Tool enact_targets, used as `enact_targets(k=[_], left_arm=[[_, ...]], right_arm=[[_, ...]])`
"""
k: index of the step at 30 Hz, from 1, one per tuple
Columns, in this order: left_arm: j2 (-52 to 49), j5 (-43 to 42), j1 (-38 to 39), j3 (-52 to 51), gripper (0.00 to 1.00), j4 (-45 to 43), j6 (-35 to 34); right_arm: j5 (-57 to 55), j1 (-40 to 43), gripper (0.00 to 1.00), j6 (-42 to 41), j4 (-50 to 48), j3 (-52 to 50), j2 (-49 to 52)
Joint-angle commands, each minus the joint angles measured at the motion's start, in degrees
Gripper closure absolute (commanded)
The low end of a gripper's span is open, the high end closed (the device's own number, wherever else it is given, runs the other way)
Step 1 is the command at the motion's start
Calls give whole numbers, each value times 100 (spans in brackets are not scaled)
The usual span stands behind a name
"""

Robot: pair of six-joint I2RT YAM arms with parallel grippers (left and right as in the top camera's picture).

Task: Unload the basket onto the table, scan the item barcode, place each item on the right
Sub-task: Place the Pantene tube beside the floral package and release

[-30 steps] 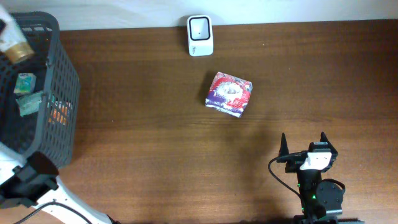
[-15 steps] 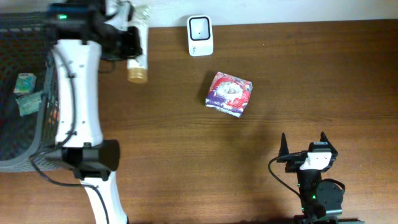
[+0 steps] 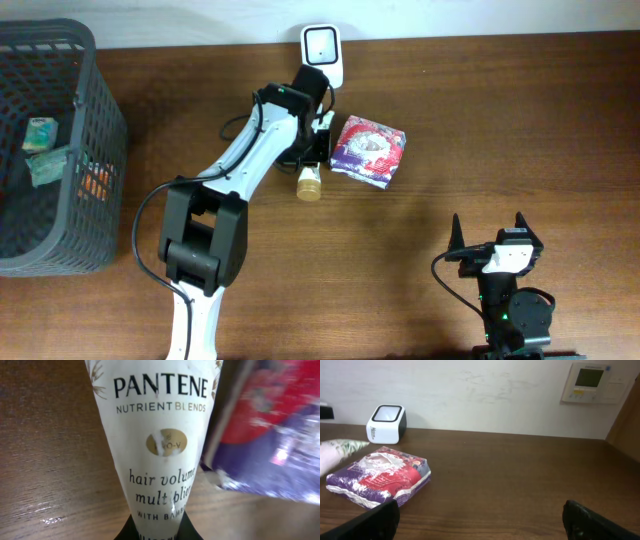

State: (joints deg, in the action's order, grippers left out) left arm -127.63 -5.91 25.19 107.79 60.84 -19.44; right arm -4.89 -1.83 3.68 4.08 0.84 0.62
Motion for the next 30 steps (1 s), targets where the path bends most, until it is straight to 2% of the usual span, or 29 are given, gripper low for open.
enact_targets(k=[1,10,15,19,22,25,30], left_arm=[[98,227,37,-221,100,-212,-308],[101,-599,807,-354,100,-227,-632],[101,-686,782,-339,100,-229,-695],[101,-1473,776,-339,100,-181,-835],[101,-1364,776,-339,100,-76,-839],[101,-1805,782,-339,100,-83,-839],[101,-3108,765,-339,100,-433,-839]], right_arm=[[-9,35,1,39,20,-52,-42],[-9,35,1,39,17,-52,-42],[-9,35,1,39,17,-52,-42],[-9,35,1,39,17,-52,-42],[-9,35,1,39,17,-52,-42],[-9,35,1,39,17,-52,-42],[-9,35,1,39,17,-52,-42]])
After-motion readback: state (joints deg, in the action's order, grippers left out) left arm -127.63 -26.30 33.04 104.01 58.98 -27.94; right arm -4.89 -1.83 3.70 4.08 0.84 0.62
